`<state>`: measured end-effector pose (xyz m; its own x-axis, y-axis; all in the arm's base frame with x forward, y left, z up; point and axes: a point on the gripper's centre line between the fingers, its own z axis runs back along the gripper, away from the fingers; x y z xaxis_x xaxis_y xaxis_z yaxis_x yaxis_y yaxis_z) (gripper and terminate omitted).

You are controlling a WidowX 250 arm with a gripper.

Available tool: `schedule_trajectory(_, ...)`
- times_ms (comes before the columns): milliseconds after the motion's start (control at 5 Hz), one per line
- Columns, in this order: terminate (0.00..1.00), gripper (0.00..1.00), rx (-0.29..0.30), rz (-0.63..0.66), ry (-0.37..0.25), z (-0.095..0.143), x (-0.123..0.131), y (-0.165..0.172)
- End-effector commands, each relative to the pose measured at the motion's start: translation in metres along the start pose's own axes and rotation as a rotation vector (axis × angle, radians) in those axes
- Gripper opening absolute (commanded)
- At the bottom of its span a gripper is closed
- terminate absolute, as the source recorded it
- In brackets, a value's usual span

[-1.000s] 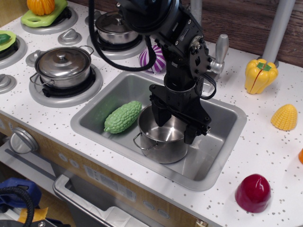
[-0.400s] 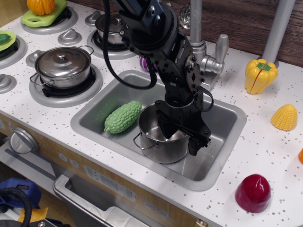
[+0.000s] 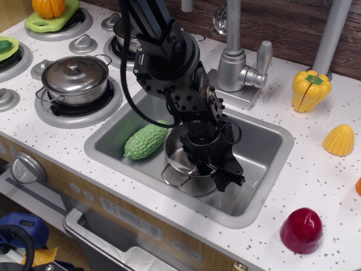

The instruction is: Pick up pot from sink

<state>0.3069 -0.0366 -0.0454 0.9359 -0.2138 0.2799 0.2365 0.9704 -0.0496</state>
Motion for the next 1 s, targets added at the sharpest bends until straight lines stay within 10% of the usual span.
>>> schedule_trajectory(0,0.00,0.00,0.021,-0.013,-0.014,0.012,0.010,0.002)
schedule_trajectory(600,0.00,0.00,0.144,-0.110,0.120,0.109,0.041,0.011)
schedule_trajectory(800,1.00,0.00,0.146,-0.113,0.126,0.123,0.052,0.007)
